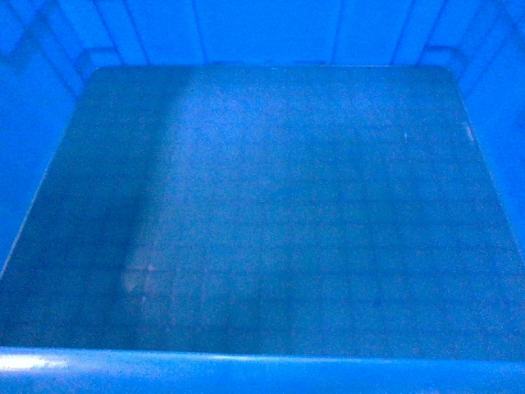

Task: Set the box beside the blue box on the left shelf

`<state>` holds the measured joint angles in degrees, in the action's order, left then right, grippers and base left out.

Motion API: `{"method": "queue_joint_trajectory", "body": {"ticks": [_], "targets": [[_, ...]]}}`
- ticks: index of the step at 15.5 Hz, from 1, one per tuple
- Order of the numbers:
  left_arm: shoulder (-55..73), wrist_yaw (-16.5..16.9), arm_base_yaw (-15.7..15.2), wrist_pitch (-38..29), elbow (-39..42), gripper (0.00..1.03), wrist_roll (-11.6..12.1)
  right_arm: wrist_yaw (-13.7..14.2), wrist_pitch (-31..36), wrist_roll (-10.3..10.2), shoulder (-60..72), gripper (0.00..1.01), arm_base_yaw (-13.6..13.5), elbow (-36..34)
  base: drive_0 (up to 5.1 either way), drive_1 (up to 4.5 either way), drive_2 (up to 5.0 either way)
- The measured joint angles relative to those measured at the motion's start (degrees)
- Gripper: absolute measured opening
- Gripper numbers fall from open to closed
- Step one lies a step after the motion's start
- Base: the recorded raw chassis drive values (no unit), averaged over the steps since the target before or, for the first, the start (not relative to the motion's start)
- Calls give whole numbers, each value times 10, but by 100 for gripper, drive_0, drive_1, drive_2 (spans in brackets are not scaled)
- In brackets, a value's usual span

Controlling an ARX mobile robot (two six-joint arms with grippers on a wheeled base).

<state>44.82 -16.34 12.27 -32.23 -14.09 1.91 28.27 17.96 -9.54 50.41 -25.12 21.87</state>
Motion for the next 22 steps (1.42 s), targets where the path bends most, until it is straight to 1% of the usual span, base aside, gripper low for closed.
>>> {"method": "queue_joint_trajectory", "body": {"ticks": [22], "targets": [[-1, 2, 0, -1, 0, 12, -1, 2, 0, 0, 0, 20, 0, 0, -157, -157, -157]]}}
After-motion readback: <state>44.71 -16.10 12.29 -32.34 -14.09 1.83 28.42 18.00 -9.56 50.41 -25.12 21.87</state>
